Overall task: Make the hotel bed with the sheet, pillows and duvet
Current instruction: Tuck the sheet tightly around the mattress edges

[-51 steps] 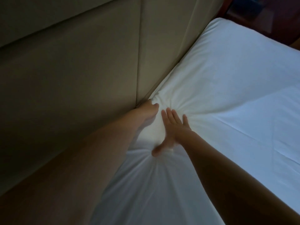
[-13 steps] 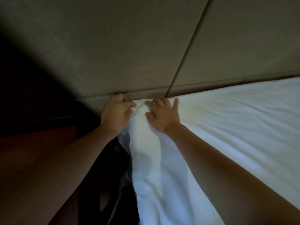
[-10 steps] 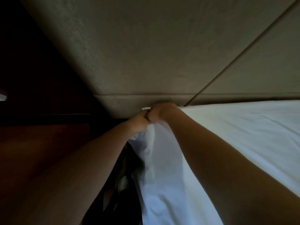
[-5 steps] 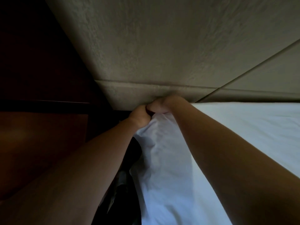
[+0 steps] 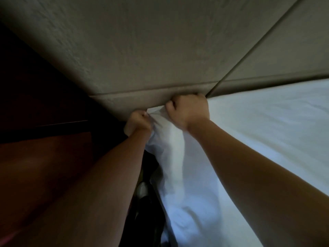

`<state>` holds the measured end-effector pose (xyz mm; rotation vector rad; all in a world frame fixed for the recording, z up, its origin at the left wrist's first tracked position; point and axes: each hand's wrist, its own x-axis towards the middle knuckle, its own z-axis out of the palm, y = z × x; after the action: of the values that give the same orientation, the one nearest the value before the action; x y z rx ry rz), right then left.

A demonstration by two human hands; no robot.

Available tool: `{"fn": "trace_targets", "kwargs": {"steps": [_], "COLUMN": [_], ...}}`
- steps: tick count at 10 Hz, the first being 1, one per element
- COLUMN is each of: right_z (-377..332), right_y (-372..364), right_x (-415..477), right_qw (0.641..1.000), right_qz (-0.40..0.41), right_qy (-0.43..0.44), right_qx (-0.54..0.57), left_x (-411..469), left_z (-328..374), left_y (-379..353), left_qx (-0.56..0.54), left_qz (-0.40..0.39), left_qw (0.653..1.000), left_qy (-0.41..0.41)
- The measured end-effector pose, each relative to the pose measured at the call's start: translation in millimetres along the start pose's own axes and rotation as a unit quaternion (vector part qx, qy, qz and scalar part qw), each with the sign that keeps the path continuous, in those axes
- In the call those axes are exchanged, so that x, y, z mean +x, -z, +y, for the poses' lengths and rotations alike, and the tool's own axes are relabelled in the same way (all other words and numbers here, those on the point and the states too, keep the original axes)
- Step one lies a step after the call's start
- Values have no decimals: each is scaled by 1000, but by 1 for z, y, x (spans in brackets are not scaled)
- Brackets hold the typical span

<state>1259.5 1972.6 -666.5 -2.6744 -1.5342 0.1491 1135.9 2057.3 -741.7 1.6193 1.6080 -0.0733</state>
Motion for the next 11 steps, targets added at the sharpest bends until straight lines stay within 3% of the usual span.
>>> {"fn": "trace_targets", "kwargs": {"steps": [1, 3, 4, 6, 9, 11], "right_z": [-6, -9, -17, -34, -47, -58], "right_y": [-3, -4, 4, 13, 18, 21], "right_x": [-2, -39, -71, -168, -344, -452], "right_qw": [1000, 999, 999, 996, 987, 978], "right_qz": [14, 28, -11, -85, -140, -150], "right_qy": [-4, 13, 8, 27, -3, -27], "right_qx": [4, 22, 37, 22, 76, 141], "left_x": [13, 13, -38, -118, -239, -325], "left_z": [10, -8, -4, -25, -117, -173], "left_y": [-11, -28, -13, -2, -7, -10], "left_qx": [-76, -101, -211, -246, -110, -91], "left_qz": [-98, -166, -189, -195, -206, -277], "left_qw": [990, 978, 950, 944, 972, 956], "left_qy": [72, 72, 130, 104, -14, -29]}}
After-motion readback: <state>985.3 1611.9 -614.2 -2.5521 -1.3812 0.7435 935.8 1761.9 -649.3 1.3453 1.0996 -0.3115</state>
